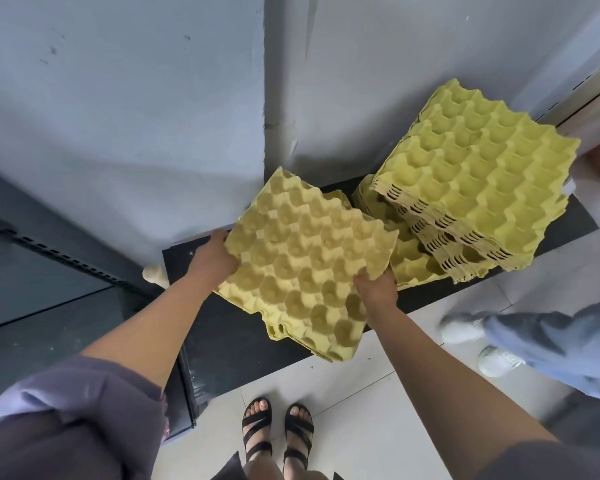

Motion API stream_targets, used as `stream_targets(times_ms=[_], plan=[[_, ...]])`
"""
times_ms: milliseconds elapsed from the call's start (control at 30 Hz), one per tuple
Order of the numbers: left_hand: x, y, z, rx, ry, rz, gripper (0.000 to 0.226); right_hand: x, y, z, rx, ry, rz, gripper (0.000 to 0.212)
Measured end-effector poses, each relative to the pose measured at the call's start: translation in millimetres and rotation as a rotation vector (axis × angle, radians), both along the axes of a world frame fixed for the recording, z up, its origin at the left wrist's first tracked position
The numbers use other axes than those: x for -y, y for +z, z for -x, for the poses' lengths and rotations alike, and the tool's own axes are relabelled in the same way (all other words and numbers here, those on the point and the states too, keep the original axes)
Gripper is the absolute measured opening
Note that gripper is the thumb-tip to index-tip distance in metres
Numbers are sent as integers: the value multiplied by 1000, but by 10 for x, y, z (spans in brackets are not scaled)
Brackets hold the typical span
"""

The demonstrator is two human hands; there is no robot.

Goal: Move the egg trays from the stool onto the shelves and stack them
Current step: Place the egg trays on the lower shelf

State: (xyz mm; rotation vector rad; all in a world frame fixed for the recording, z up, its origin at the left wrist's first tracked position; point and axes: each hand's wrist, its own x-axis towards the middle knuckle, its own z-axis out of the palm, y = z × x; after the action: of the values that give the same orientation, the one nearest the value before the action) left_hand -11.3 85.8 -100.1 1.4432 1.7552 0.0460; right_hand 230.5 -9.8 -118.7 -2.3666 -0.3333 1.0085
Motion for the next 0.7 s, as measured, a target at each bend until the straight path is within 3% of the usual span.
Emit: stream_targets(times_ms=[333, 500, 700], plan=[[10, -206, -13, -35, -8, -77, 48, 9, -18, 18, 146, 12, -7, 47], [-59, -174, 4, -8, 55, -52, 48, 25, 31, 52, 193, -37, -56, 52], [-85, -150, -6, 15, 73, 8, 54, -27, 169, -92, 26, -44, -28, 36]])
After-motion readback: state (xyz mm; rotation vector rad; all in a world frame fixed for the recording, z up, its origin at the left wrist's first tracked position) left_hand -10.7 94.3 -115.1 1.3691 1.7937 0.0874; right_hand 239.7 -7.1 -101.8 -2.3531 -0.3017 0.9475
